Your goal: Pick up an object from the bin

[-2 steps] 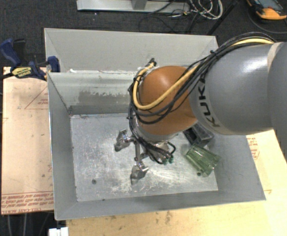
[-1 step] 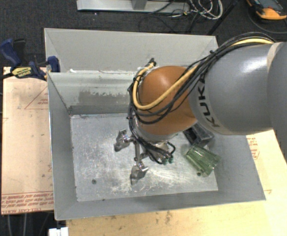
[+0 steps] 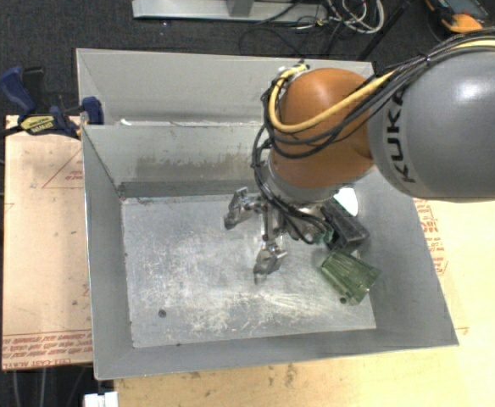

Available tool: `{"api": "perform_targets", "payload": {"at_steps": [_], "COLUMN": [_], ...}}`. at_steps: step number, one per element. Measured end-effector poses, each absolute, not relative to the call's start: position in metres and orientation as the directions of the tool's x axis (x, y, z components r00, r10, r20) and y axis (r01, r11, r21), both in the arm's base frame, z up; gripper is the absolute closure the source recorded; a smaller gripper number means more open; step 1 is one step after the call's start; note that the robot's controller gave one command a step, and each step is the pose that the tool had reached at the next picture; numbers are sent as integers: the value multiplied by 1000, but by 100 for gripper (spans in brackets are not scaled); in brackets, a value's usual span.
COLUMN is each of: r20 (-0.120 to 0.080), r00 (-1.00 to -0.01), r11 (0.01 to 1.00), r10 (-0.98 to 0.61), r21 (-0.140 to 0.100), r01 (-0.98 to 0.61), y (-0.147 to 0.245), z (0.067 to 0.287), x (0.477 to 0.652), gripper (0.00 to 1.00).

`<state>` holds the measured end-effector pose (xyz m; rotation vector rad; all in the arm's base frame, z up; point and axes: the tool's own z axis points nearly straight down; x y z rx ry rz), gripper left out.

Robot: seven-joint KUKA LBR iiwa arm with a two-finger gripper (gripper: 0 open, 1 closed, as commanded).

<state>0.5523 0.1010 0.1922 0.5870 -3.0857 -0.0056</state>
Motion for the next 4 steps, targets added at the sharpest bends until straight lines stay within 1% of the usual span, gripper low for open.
{"api": "perform_targets", "payload": {"at_steps": [1, 2, 3, 4], "r20": [-8, -2, -7, -4], "r00": [-935, -943, -981, -987], "r11": [935, 943, 981, 987], "r10": [-355, -332, -192, -159], "r21": [-8, 7, 0, -2], "r01": [-355, -332, -192, -159], "y": [101, 101, 25, -5], "z": [192, 205, 203, 198], "x": [588, 602, 627, 632], "gripper": [0, 0, 0, 0]}}
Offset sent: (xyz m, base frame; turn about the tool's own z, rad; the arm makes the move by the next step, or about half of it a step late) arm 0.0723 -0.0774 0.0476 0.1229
